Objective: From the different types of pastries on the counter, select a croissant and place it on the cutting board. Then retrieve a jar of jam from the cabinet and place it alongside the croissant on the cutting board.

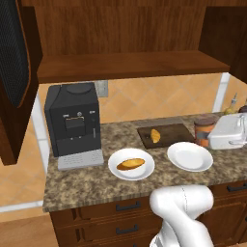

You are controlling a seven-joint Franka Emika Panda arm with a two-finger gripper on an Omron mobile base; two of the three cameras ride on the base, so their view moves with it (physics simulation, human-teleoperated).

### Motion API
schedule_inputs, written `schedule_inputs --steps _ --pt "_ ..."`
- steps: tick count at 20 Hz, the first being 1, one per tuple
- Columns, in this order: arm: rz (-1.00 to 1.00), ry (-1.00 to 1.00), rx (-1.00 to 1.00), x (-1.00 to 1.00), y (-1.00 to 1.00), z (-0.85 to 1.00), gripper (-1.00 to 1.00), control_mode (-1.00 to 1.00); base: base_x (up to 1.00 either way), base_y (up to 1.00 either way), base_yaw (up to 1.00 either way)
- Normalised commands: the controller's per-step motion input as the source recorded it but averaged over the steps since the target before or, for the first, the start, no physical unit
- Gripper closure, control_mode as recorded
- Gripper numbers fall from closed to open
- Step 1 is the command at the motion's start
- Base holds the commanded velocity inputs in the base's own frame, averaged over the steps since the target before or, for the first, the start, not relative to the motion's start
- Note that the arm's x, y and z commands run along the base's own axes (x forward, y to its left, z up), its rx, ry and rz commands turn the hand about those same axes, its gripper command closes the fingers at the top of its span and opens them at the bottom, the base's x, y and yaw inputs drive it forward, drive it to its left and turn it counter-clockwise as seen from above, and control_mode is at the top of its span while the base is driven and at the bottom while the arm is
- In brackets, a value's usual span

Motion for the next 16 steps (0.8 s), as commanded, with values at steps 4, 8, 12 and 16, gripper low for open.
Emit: schedule_inputs --steps 4,8,12,16 --pt "0.08 -0.15 0.35 0.01 0.79 -1.0 1.0 -1.0 0.0 0.0 0.0" --pt "0.1 -0.21 0.34 0.02 0.67 -1.0 1.0 -1.0 0.0 0.0 0.0" --pt "0.13 -0.21 0.26 0.14 0.79 -1.0 1.0 -1.0 0.0 0.0 0.0" --pt "0.07 -0.22 0.25 0.15 0.19 -0.8 1.0 -1.0 0.0 0.0 0.0"
